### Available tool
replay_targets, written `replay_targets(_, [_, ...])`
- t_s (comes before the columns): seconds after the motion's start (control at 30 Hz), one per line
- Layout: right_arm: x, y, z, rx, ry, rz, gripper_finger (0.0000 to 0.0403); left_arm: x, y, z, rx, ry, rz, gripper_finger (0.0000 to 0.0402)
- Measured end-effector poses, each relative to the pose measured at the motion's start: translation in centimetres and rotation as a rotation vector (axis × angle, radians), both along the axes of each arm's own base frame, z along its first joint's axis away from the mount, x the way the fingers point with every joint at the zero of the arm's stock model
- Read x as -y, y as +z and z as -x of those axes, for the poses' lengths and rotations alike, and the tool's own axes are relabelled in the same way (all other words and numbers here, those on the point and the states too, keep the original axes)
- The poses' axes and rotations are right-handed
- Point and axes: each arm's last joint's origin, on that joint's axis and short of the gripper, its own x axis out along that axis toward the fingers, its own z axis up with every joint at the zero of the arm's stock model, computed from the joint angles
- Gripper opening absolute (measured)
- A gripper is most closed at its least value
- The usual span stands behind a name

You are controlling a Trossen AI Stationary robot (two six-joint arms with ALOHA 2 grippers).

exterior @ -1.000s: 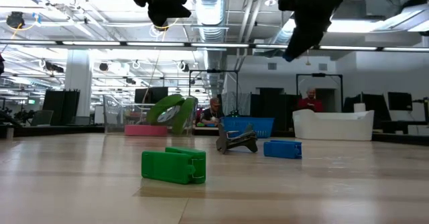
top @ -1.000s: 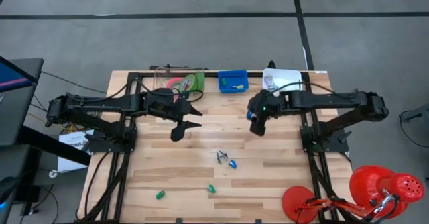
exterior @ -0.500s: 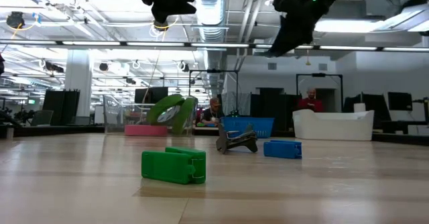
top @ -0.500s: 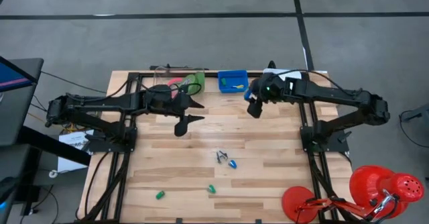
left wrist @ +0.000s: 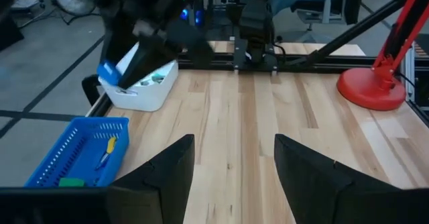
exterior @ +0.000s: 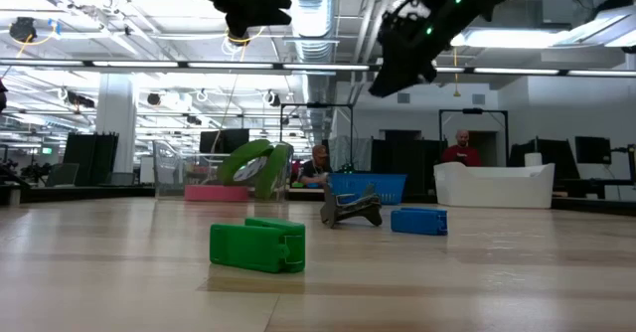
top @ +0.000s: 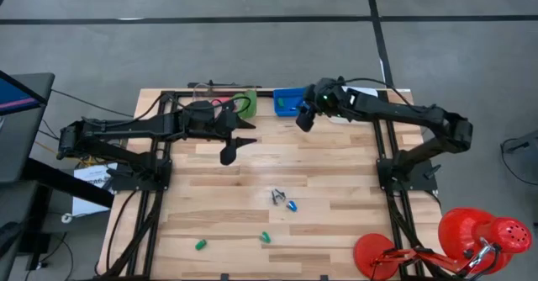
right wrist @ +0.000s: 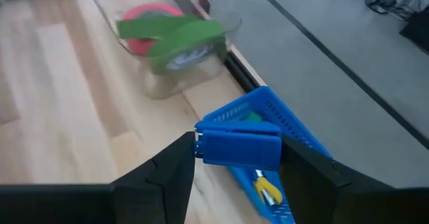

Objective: Pick and place Stapler, Stapler remover, tape
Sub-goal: Put the blue stapler into the blue bin

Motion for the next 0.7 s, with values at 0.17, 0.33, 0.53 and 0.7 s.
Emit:
replay_targets(0.17, [2.3, -1.9, -0.9, -0.015, -0.044, 0.009, 0.0185, 0.0, 0.1, 0.0, 0.009, 0.000, -0.001, 0.0195])
replay_targets(0.33, [4.8, -3.9, -1.5, -0.008, -0.102, 0.011, 0.0190, 0.0, 0.1, 0.0, 0.014, 0.000, -0.002, 0.0195])
replay_targets(0.53, [7.3, -6.0, -1.9, 0.004, -0.157, 0.015, 0.0188, 0.0, 0.2, -0.1, 0.019, 0.004, -0.004, 0.0195])
replay_targets(0.7, [8.4, -7.4, -2.0, -0.001, -0.193, -0.011, 0.0192, 0.0, 0.2, -0.1, 0.020, 0.004, -0.005, 0.0195])
